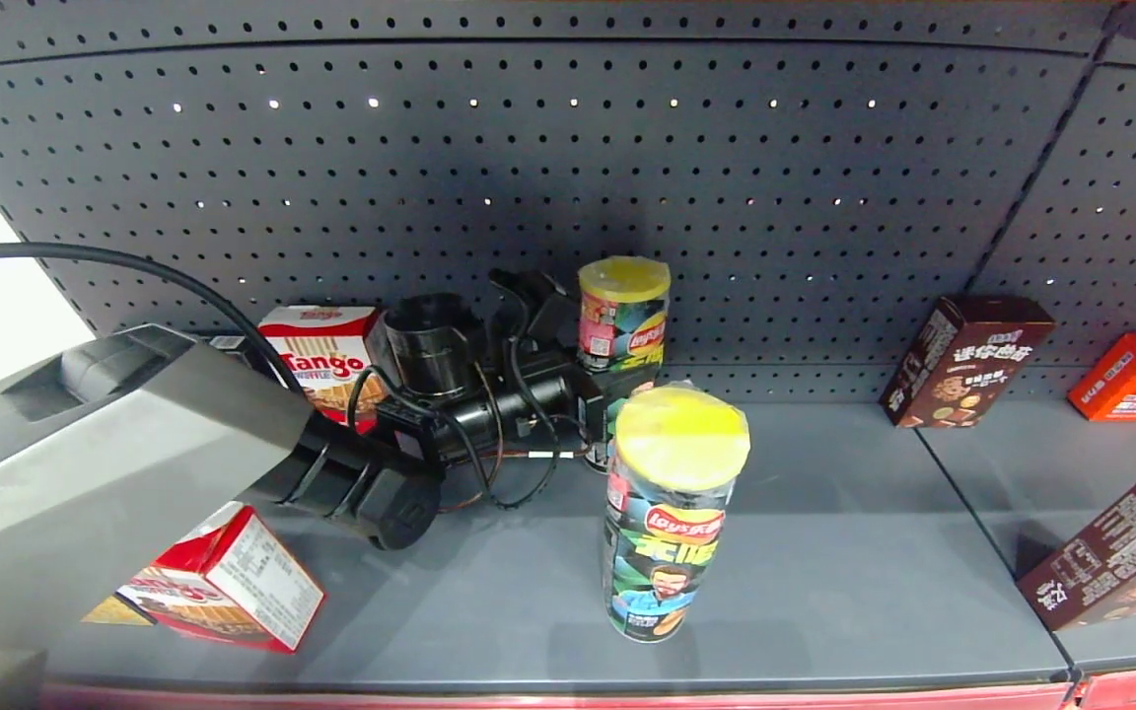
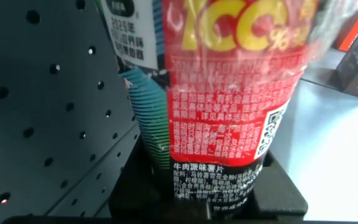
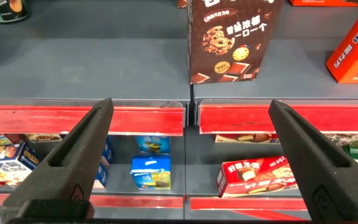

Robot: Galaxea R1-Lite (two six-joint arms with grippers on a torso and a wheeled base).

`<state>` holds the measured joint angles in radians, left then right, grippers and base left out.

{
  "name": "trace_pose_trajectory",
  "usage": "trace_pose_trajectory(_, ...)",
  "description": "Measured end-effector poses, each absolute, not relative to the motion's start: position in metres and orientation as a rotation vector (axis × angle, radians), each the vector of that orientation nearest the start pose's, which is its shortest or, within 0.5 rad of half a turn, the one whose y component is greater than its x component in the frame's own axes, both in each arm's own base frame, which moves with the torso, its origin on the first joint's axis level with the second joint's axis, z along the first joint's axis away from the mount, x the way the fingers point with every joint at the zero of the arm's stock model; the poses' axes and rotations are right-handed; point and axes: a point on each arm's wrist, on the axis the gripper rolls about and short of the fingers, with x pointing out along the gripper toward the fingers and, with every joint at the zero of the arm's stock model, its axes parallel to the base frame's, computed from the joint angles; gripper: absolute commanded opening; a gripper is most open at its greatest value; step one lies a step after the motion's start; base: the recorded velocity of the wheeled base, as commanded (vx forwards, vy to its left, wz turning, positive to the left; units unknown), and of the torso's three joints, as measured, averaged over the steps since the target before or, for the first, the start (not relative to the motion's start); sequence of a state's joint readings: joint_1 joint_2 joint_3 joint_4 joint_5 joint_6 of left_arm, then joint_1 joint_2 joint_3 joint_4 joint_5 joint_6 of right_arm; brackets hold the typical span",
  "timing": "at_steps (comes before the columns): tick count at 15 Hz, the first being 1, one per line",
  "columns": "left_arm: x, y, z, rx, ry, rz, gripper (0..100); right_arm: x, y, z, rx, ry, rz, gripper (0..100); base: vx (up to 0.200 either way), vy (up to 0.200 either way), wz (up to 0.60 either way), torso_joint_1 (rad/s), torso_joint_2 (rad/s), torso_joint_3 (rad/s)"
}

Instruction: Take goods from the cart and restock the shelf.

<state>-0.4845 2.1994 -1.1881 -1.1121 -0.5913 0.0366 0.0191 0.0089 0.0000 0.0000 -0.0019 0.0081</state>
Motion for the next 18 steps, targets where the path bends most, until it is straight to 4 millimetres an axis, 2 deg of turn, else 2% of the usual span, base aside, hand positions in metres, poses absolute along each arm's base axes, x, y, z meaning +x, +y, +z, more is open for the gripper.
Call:
trace_pose_trajectory(6, 0.374, -0.203, 0.144, 0.035, -0.07, -1.011, 100, -0.022, 0.0, 0.076, 0.008, 0.009, 0.015, 100, 0.0, 0.0, 0.0, 0.0, 0.0, 0.0)
trace_pose_trajectory(10, 0.359, -0.192, 0.153, 0.082, 0.082, -1.004, 100, -0.022, 0.0, 0.076, 0.008, 0.009, 0.017, 100, 0.0, 0.0, 0.0, 0.0, 0.0, 0.0)
trace_pose_trajectory(14, 0.345, -0.186, 0.172, 0.092, 0.154, -1.002, 100, -0.022, 0.0, 0.076, 0.008, 0.009, 0.017, 100, 0.0, 0.0, 0.0, 0.0, 0.0, 0.0)
trace_pose_trajectory(18, 0.335, -0.178, 0.177, 0.163, 0.236, -0.938, 100, -0.022, 0.0, 0.076, 0.008, 0.009, 0.016, 100, 0.0, 0.0, 0.0, 0.0, 0.0, 0.0)
